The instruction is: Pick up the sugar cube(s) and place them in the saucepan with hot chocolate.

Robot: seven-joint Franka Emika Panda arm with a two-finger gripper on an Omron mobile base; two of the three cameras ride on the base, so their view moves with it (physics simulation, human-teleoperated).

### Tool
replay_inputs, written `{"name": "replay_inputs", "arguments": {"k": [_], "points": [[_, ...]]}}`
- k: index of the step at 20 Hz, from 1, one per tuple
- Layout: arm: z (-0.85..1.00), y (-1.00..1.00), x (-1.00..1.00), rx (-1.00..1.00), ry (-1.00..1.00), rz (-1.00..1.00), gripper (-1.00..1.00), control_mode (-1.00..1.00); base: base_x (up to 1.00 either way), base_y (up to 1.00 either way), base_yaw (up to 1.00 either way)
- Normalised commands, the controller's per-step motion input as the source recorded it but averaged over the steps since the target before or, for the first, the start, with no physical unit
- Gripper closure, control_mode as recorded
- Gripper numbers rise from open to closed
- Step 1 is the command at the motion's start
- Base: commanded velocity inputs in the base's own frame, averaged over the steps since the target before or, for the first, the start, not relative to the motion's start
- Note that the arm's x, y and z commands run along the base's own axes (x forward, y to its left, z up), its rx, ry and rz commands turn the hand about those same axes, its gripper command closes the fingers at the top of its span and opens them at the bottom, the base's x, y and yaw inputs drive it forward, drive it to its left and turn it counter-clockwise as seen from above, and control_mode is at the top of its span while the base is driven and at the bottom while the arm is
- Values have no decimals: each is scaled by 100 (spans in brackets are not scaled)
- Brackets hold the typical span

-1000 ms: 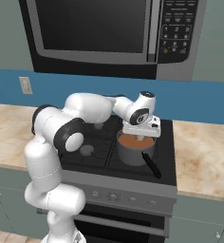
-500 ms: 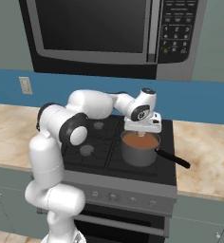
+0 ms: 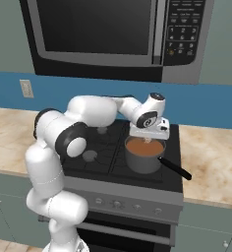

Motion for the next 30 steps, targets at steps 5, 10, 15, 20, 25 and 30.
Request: {"name": "replay_inputs", "arguments": {"k": [5, 10, 15, 20, 25, 30], "points": [[1, 0, -43, 0, -13, 0, 100, -100, 0, 0, 0], [0, 3, -8, 0, -9, 0, 100, -100, 0, 0, 0], [-1, 13, 0, 0, -1, 0, -100, -100, 0, 0, 0], [2, 2, 2, 0, 0, 0, -100, -100, 0, 0, 0], [14, 0, 9, -2, 0, 0, -100, -100, 0, 0, 0], [33, 0, 1, -4, 0, 0, -100, -100, 0, 0, 0]]}}
